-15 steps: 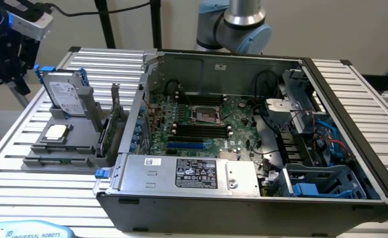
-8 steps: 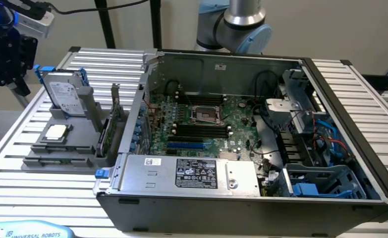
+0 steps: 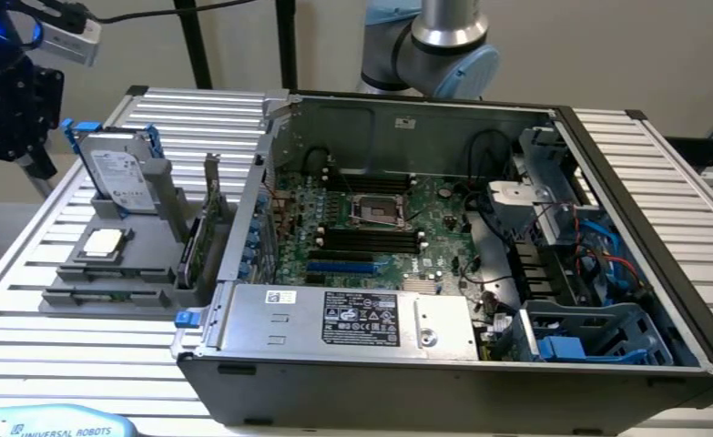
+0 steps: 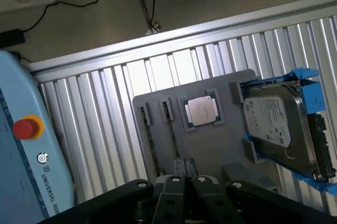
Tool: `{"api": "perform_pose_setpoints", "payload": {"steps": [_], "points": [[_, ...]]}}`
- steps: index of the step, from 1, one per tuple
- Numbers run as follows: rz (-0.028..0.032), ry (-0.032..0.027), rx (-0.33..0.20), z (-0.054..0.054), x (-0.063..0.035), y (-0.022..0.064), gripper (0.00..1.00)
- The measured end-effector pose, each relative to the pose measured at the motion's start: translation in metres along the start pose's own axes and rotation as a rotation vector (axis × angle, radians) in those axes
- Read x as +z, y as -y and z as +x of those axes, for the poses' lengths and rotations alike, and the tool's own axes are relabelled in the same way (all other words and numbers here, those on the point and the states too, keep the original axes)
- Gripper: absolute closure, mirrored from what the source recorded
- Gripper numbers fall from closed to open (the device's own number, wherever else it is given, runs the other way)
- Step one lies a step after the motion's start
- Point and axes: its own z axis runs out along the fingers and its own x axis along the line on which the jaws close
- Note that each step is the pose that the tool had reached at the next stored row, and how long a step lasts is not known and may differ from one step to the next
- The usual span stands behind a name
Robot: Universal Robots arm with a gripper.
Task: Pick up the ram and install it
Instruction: 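Pick up the ram and move it above insertion slot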
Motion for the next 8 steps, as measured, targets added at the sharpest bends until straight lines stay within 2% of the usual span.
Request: {"api": "perform_pose_setpoints", "payload": {"steps": [4,8], "points": [[0.0,-0.0028,-0.051,0.0003,0.0029,0.0002,0.89],[0.0,-0.0038,-0.066,0.0047,0.0066,0.0022,0.89]]}}
